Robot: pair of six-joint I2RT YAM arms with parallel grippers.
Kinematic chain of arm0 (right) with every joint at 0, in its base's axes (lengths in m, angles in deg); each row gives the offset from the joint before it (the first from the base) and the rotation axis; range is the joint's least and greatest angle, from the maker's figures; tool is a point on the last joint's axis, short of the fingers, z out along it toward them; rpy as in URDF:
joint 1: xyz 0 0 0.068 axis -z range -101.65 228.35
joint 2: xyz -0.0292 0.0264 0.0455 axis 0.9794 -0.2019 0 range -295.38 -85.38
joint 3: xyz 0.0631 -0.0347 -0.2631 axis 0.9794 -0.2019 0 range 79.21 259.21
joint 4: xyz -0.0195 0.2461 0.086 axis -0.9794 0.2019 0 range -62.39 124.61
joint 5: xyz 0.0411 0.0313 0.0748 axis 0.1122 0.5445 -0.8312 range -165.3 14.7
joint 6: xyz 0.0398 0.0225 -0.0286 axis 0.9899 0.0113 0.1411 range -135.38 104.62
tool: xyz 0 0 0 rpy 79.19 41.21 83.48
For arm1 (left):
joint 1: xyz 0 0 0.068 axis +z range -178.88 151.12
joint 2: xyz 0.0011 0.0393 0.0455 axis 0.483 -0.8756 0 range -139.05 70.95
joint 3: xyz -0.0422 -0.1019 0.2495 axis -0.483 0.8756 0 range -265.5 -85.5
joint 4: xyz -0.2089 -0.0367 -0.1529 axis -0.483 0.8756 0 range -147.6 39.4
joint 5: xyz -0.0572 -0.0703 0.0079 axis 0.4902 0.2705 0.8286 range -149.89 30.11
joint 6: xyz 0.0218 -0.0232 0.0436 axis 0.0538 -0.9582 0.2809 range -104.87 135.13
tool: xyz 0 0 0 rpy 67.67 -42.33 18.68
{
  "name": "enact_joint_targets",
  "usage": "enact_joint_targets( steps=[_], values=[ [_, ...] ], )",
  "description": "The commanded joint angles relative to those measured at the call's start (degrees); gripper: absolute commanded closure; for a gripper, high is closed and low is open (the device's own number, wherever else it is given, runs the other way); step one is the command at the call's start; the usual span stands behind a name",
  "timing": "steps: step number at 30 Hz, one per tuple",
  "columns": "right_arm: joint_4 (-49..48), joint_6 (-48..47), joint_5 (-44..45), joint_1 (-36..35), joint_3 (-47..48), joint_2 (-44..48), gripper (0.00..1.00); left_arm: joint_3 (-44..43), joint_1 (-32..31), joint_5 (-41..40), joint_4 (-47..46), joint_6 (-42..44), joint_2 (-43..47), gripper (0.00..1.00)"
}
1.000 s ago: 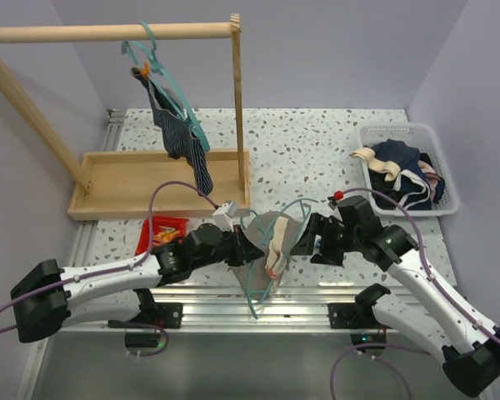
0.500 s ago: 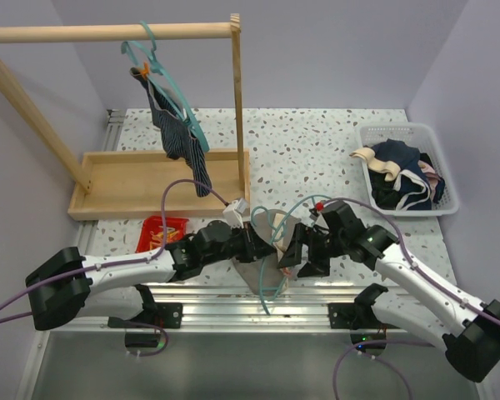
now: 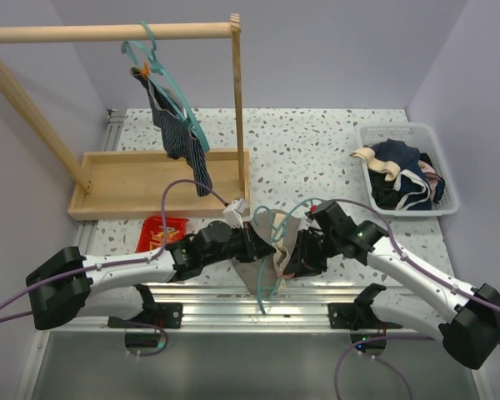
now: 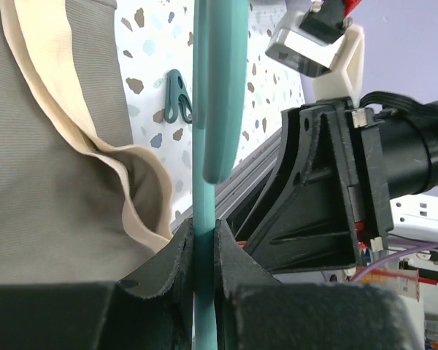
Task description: Remove the underwear clipped to the hanger
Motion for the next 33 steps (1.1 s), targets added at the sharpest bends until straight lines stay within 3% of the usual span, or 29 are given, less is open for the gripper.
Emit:
enact_joint_targets(
  steps=[1,4,5,12,16,20,26,32,33],
  values=[
    [3.0,-0.6,1.1,-0.3,1.6,1.8,0.71,-1.5,-0.3,-2.2,-2.7,0.0,2.4,1.0],
    [4.1,-0.3,1.8,-0.3,0.8,3.1,0.99,-1.5,-0.3,-3.0,-1.7,0.4,3.4,1.0],
    [4.1,-0.1,1.8,-0.3,0.5,3.5,1.0,-1.3,-0.3,-3.2,-1.2,0.4,3.9,1.0],
    [5.4,-0.2,1.9,-0.2,3.1,7.7,1.0,0.1,-0.1,-6.2,3.9,1.5,6.5,1.0],
    [10.6,-2.0,7.0,0.0,6.1,10.5,1.0,0.9,0.5,-9.2,12.7,2.1,9.8,1.0],
    [6.9,0.0,8.1,0.4,5.0,14.1,1.0,4.4,2.0,-9.5,16.4,1.5,14.2,1.0],
    [17.2,-1.3,35.9,0.6,8.5,11.4,1.0,7.5,2.0,-5.4,16.7,2.2,18.6,1.0],
    [9.5,-5.9,41.9,0.8,8.1,4.4,1.0,7.1,1.9,-1.6,22.0,4.1,24.1,1.0],
    [9.1,-7.3,44.3,0.9,9.3,1.7,0.86,5.9,1.9,-1.8,24.9,4.8,26.7,1.0]
  ],
)
